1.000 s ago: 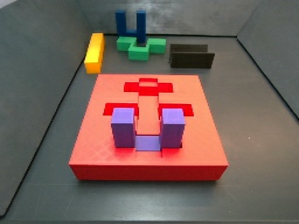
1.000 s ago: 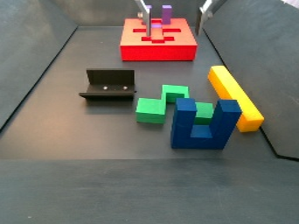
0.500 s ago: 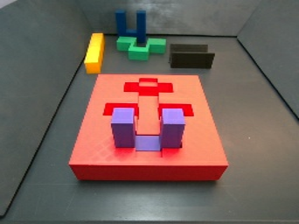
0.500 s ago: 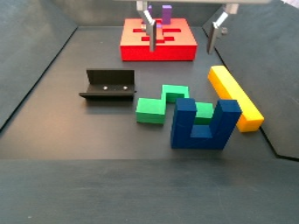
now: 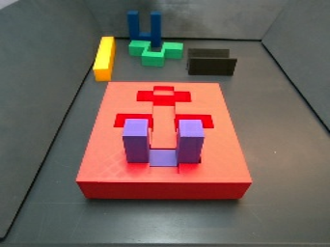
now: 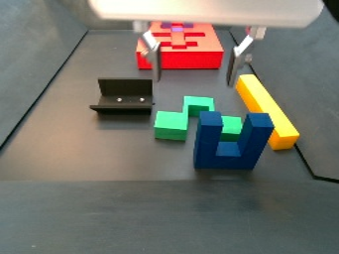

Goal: Pick up the blue object. Move up. Move to above the board. Insert the blue object.
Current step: Pick up the blue object.

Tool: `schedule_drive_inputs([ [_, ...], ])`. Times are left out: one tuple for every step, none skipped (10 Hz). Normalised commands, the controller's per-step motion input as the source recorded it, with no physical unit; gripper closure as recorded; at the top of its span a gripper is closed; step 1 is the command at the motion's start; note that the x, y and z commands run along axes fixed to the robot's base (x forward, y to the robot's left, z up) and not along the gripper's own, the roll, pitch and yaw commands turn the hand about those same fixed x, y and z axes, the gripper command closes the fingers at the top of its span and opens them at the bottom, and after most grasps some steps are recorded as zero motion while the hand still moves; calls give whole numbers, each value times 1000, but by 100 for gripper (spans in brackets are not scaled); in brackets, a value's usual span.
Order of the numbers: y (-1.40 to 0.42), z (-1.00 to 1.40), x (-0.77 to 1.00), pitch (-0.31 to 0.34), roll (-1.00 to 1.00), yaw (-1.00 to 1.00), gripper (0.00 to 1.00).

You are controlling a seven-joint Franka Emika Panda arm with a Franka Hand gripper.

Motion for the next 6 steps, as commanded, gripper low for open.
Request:
schedule_drive_inputs([
  [111, -734, 0, 0, 0, 0, 0],
  [66, -517, -23, 0, 0, 0, 0],
  [0, 0, -157, 0, 1, 0, 0],
  [0, 0, -277, 0, 0, -60, 0],
  [0, 0, -286, 0, 27, -69, 0],
  [-34, -109, -414, 0, 97, -57, 0],
])
